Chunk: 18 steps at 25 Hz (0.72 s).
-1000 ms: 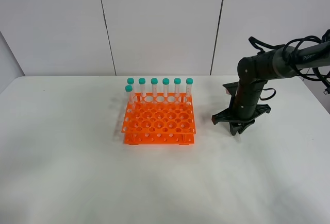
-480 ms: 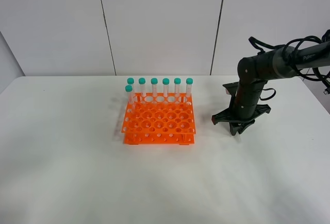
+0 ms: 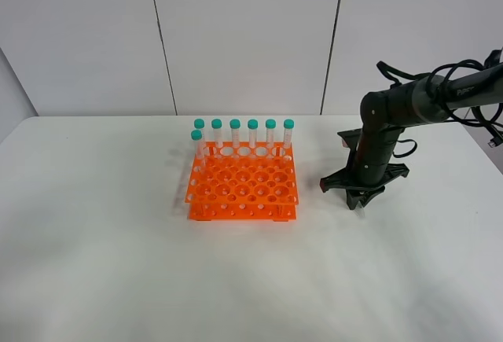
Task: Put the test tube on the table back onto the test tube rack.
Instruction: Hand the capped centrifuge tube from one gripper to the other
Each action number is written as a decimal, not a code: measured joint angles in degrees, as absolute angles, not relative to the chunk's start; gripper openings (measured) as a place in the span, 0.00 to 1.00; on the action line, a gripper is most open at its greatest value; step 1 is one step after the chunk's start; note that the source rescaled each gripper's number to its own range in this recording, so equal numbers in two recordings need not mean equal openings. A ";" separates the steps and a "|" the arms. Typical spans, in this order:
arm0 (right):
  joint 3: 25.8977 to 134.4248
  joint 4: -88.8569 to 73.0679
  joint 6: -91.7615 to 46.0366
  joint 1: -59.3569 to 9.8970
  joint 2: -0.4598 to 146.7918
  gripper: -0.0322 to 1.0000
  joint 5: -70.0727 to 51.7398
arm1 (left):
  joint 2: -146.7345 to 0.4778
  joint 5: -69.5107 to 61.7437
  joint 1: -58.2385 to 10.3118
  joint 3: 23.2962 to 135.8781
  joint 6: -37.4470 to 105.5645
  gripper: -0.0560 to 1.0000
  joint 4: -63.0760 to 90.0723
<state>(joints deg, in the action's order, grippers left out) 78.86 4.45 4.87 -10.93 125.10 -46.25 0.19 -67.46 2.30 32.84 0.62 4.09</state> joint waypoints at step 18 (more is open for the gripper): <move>79.73 3.64 3.60 -10.93 123.32 0.06 -47.23 | 0.19 -67.46 2.30 32.84 0.62 0.92 4.09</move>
<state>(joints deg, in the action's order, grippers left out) 79.73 3.64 3.60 -10.93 123.32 -47.23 0.19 -67.46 2.30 32.84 0.62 4.09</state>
